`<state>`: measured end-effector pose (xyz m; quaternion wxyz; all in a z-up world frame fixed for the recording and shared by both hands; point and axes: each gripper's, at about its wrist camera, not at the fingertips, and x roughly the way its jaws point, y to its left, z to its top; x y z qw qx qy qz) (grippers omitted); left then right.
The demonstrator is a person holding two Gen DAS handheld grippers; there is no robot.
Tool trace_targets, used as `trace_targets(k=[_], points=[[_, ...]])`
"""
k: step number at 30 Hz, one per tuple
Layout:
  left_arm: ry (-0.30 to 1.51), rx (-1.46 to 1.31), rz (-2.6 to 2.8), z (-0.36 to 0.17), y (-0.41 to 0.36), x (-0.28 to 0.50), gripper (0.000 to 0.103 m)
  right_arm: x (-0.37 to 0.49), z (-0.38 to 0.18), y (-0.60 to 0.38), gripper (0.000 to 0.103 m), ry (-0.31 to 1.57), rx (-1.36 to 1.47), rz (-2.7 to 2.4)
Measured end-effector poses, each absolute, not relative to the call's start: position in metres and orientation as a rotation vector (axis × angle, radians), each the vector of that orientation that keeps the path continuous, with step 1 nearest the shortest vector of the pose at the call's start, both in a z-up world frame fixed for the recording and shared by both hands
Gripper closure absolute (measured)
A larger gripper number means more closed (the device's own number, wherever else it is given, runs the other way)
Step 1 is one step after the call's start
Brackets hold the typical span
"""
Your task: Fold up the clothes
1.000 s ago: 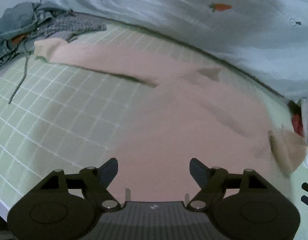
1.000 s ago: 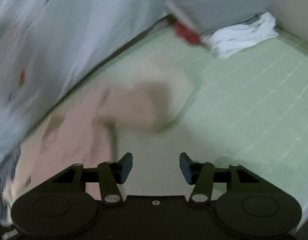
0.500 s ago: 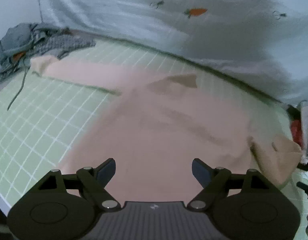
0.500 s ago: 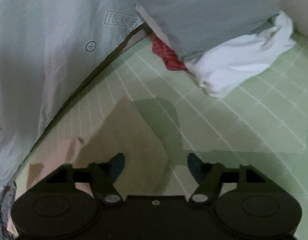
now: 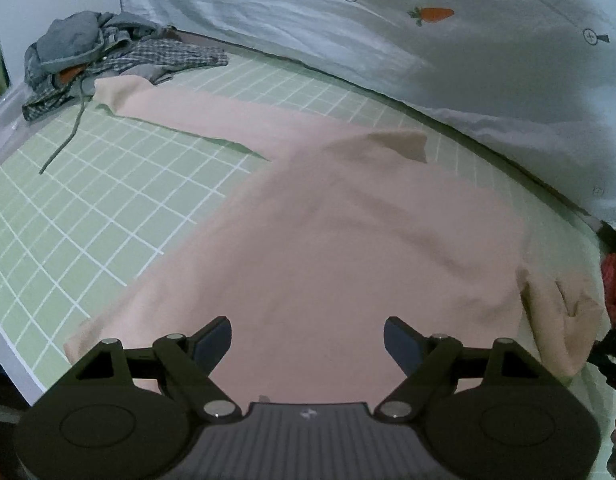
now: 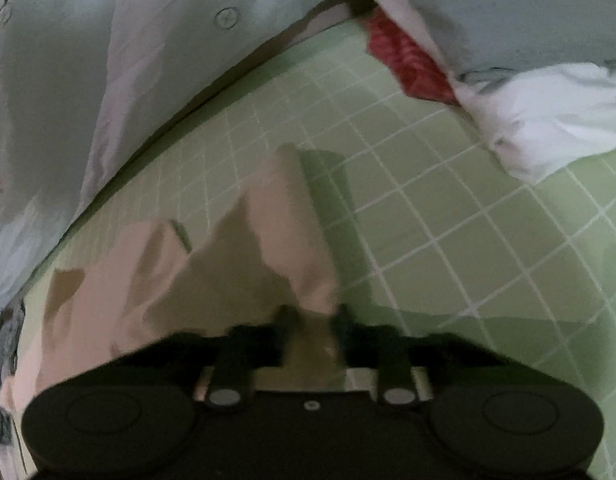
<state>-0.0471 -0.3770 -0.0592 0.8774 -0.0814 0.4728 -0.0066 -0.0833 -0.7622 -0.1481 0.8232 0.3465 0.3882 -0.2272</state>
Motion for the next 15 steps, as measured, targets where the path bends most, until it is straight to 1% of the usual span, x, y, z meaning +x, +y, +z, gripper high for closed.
trace_targets(k=[1,3,10,15], points=[[0.988,-0.169,-0.018,-0.059,-0.378,-0.047,0.019,-0.085,-0.145,-0.76,0.095,0.816,0.706,-0.483],[0.991,-0.163,-0.033,-0.059,-0.381,-0.048,0.019,-0.091,-0.136,-0.756,0.096,0.79,0.645,-0.489],[0.981,-0.133,-0.076,-0.054,-0.389,-0.054,0.019,-0.136,-0.097,-0.751,0.098,0.66,0.494,-0.576],[1.007,-0.145,-0.072,-0.057,-0.389,-0.055,0.019,-0.171,-0.074,-0.746,0.098,0.579,0.418,-0.633]])
